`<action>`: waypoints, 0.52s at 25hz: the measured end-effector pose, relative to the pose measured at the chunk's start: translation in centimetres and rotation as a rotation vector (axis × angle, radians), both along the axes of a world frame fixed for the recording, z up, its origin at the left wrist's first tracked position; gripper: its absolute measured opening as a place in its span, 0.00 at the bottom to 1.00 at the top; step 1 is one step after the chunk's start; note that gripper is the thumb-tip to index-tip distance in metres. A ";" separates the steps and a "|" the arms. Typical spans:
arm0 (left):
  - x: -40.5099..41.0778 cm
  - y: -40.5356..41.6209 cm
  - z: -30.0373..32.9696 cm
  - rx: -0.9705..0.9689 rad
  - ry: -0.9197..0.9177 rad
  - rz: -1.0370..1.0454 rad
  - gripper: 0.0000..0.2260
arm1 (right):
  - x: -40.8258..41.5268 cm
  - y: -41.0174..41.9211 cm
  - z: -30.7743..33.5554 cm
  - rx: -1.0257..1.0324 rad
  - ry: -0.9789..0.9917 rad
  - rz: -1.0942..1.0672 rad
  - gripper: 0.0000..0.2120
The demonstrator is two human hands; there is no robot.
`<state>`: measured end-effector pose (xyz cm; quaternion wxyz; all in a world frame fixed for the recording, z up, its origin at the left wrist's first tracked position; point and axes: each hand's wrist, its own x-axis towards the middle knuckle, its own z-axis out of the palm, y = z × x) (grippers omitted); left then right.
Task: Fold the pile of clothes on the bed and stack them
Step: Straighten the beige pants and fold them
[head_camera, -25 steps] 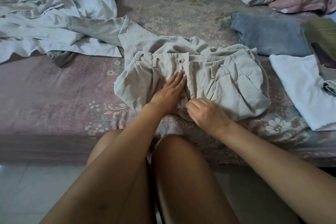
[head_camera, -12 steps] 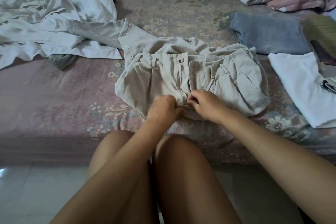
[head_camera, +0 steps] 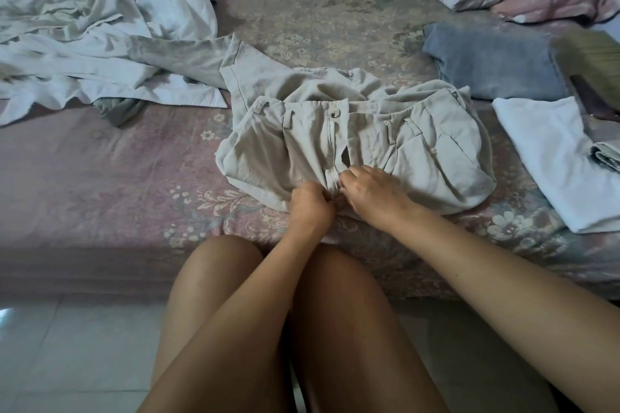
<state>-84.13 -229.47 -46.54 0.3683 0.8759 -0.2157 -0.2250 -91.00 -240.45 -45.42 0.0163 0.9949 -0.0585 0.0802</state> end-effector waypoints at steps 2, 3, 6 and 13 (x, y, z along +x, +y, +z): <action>0.0 -0.2 -0.2 0.054 -0.023 -0.014 0.12 | 0.3 0.0 -0.2 -0.043 0.002 0.023 0.17; -0.1 -0.3 -0.2 0.068 -0.044 -0.026 0.12 | 0.5 0.0 -0.3 -0.069 -0.018 0.028 0.16; -0.6 -0.4 -0.3 0.148 -0.140 -0.135 0.11 | 0.9 -1.1 -0.2 -0.092 -0.063 -0.055 0.14; -0.3 0.8 -1.6 -0.016 -1.021 -0.500 0.11 | 0.3 -3.1 0.1 0.320 -0.019 -0.068 0.05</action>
